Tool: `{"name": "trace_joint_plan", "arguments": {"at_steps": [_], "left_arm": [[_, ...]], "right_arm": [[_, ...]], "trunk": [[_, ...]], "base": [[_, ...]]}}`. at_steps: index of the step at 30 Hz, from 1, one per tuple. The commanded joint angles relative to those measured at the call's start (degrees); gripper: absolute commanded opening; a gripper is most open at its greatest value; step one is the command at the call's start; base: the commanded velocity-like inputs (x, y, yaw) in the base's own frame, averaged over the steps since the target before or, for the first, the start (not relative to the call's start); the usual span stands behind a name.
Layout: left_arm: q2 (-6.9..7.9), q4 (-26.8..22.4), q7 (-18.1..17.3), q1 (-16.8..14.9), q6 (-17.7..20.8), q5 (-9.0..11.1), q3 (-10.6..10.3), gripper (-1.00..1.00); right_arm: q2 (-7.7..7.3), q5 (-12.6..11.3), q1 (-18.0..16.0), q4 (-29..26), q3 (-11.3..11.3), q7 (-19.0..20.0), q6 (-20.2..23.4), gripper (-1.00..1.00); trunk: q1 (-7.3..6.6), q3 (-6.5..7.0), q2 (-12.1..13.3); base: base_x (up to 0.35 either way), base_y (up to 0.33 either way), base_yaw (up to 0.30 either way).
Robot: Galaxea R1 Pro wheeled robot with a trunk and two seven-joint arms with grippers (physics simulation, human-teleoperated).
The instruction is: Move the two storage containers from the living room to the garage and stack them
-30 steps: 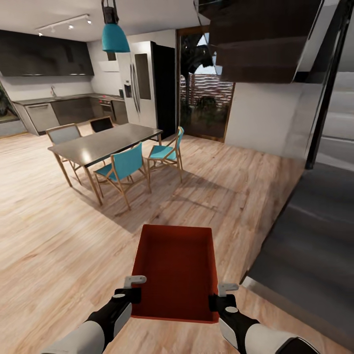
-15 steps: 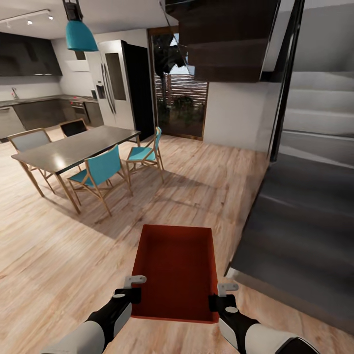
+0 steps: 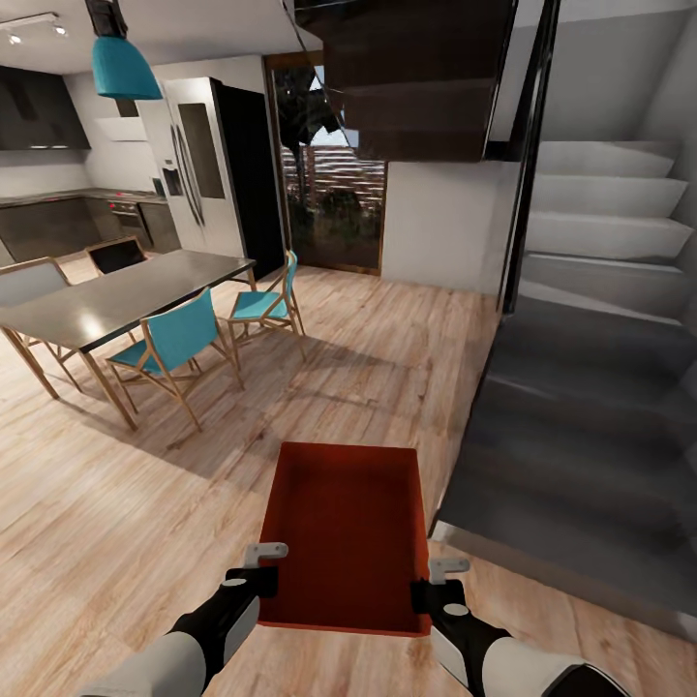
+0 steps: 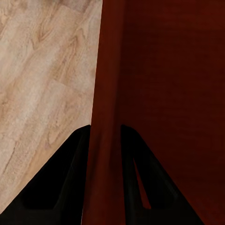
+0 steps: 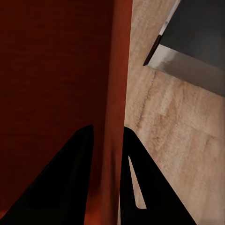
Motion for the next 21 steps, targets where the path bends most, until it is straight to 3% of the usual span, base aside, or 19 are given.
{"name": "trace_joint_plan", "arguments": {"at_steps": [1,21], "left_arm": [[0.05,-0.2,1.5,-0.1,0.4,-0.7,0.5,-1.0],[-0.02,-0.2,1.2,-0.1,0.5,-0.7,0.6,-1.0]], "right_arm": [[-1.36,-1.0,0.0,0.3,1.5,-2.3,-0.4,-1.0],[-1.28,-1.0,0.0,0.3,1.5,-3.0,-0.4,-1.0]], "trunk": [[0.03,-0.1,-0.1],[0.03,-0.1,-0.1]], "base": [[0.0,0.0,-0.001],[0.0,0.0,0.0]]}}
